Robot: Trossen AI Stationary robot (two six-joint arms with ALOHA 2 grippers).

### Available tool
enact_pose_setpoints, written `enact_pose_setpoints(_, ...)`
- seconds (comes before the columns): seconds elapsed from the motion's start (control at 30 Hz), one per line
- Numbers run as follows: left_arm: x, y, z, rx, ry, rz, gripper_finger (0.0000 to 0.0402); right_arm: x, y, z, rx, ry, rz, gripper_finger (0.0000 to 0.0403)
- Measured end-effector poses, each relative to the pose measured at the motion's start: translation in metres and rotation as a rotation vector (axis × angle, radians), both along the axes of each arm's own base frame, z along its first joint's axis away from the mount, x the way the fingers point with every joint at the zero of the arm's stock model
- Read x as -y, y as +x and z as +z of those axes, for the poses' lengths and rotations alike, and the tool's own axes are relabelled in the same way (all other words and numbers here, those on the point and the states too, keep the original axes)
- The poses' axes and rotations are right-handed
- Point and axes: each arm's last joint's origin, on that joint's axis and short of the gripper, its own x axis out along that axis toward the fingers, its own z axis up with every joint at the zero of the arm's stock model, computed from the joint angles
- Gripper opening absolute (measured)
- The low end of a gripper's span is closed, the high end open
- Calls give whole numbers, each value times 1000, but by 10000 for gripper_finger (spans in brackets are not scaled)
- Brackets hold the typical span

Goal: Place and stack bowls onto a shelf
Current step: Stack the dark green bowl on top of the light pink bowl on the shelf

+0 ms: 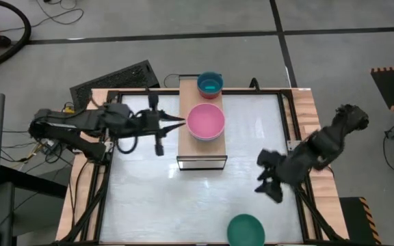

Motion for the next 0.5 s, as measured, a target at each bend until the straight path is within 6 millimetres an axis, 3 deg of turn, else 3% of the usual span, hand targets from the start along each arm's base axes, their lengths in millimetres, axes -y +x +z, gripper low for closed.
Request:
enact_pose_setpoints(0.27, 13, -10, 5, 15, -15, -105, 95, -33, 3, -83, -140, 79, -110, 265)
enact_pose_setpoints(0.5, 20, -7, -2, -26, -32, -121, 119, -45, 8, -133, -289, 17, -154, 265)
